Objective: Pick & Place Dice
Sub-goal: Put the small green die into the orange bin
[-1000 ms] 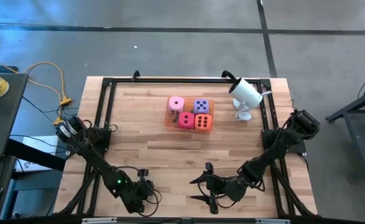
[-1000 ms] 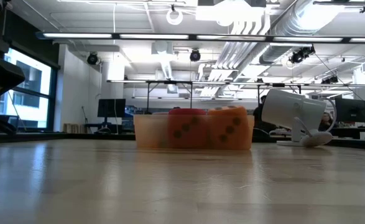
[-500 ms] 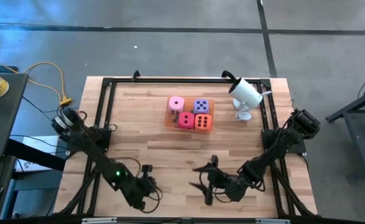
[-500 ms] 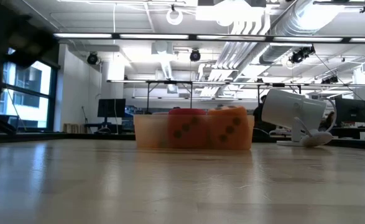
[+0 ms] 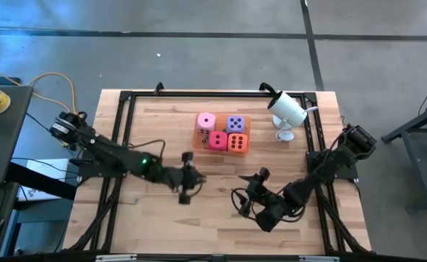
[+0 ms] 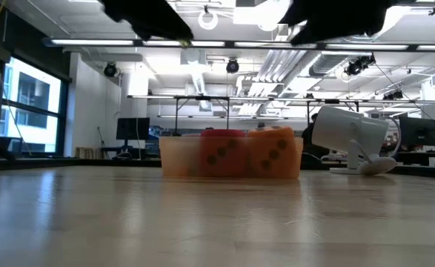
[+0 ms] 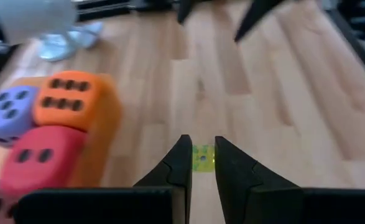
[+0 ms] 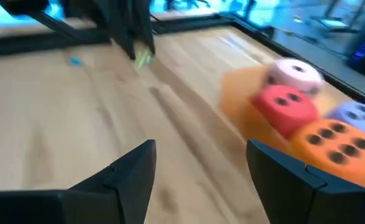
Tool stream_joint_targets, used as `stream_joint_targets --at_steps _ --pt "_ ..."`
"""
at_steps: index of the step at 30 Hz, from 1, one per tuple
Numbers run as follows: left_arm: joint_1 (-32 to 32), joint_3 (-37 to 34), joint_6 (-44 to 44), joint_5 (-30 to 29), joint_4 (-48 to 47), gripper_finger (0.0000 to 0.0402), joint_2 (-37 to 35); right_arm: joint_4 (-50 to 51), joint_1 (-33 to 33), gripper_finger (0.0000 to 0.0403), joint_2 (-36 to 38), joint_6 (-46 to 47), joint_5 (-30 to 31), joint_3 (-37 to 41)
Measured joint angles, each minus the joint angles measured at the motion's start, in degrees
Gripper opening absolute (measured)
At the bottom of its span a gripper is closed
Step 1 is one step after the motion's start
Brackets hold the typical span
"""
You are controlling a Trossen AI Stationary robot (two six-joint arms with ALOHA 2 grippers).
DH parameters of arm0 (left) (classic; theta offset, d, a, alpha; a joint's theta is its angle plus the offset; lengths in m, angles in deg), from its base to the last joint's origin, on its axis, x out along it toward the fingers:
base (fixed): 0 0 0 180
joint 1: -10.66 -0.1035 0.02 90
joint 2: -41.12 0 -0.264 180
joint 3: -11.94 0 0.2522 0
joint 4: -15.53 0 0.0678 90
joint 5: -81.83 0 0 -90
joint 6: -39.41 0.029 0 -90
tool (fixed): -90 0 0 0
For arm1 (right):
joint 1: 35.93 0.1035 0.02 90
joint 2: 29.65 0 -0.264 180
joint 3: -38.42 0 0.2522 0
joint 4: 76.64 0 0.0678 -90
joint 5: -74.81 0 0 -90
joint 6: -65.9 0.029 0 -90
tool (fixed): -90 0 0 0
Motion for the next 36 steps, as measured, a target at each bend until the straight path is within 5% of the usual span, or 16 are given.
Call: stream_joint_targets --at_steps 11,15,21,36 --pt "-10.00 0.00 3.55 0.22 5.06 0.0039 0.00 23.52 -4.63 0.0239 0.00 15.27 -3.59 0.01" --pt "-15.19 0.00 3.59 1.76 6.19 0.0039 0.00 23.88 -5.03 0.0239 0.02 10.98 -3.01 0.00" --pt "-23.62 0.00 0.14 12.15 6.21 0.0040 0.44 24.34 -6.97 0.0239 0.17 6.93 -3.26 0.01" --pt "-34.79 -0.09 0.11 15.71 3.49 0.0041 7.71 26.77 -7.87 0.0239 0.22 6.45 -5.76 0.01"
